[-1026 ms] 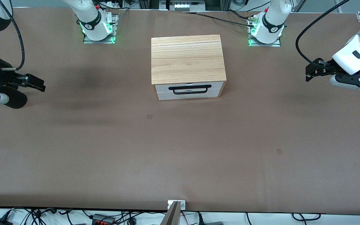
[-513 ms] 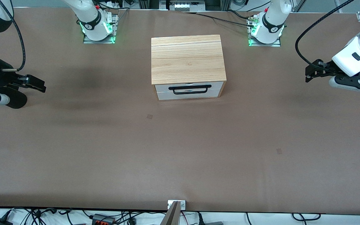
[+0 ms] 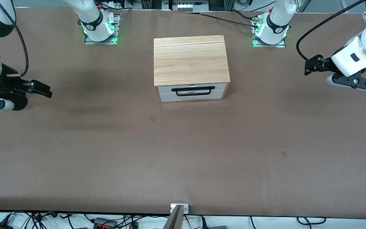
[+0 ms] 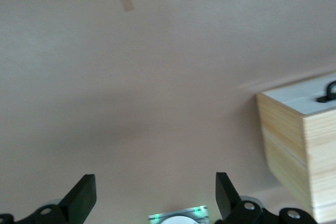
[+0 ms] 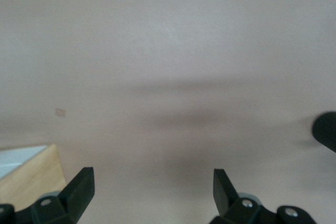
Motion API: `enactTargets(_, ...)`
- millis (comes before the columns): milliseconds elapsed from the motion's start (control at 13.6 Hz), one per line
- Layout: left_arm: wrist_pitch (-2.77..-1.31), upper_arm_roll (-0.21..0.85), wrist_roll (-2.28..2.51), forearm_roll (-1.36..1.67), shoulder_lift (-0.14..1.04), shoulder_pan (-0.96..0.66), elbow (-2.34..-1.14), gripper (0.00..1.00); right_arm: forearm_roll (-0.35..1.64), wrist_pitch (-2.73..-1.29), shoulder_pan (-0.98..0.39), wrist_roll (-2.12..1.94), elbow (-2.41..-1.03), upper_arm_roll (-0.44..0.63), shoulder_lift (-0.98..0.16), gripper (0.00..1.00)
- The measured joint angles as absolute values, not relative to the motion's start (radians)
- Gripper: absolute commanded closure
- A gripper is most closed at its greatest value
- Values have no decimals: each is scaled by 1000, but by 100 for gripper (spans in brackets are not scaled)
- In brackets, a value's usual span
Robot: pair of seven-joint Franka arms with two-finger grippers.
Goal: Pull top drawer with both arms simultaneously
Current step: 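Move the left gripper and the right gripper toward the drawer handle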
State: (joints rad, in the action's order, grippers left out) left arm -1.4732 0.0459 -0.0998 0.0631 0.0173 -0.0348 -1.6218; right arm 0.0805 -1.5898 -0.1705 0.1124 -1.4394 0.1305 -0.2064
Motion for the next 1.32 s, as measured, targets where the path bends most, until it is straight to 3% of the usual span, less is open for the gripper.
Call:
enactTargets(366, -1385, 38, -106, 262, 48, -5, -1622, 0, 145, -1643, -195, 112, -1439, 130, -251, 0)
enactTargets(733, -1365, 39, -215, 519, 170, -4, -1625, 0, 183, -1662, -229, 90, -1439, 129, -291, 0)
enactTargets(1026, -1477, 44, -315, 755, 260, -6, -1665, 0, 466, -1721, -241, 77, -1446, 129, -402, 0)
enactTargets(1319, -1640, 54, -499, 968, 284, -13, -1837, 0, 762, -1804, -246, 38, -1445, 129, -525, 0)
